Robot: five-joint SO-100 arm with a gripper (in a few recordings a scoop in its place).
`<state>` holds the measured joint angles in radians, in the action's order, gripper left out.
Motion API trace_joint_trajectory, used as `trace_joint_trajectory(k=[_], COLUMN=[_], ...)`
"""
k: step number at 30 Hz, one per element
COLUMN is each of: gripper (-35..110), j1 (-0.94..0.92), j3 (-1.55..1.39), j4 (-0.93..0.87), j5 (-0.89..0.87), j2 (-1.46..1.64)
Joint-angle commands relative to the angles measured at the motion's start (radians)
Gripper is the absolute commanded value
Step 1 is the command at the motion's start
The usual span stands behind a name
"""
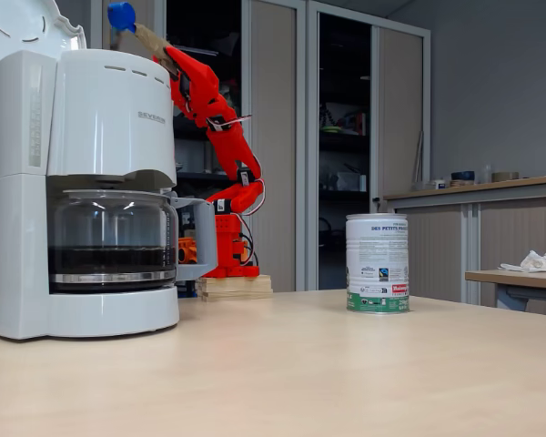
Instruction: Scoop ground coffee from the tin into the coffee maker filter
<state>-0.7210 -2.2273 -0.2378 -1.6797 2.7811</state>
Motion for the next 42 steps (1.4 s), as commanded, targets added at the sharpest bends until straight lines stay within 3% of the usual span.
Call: trace_joint_trajectory(k=[1,19,35,42], gripper=[0,0,0,0], j1=[0.002,-0.021,-0.106,-0.089], j3=[-0.025,-0.087,-0.216,-0.179], j4=[0.038,0.176,0.410,0.394], j5=[-0.078,-0.235,-0.387,-0.318], j2=[0.009,0.018,0.041,0.020])
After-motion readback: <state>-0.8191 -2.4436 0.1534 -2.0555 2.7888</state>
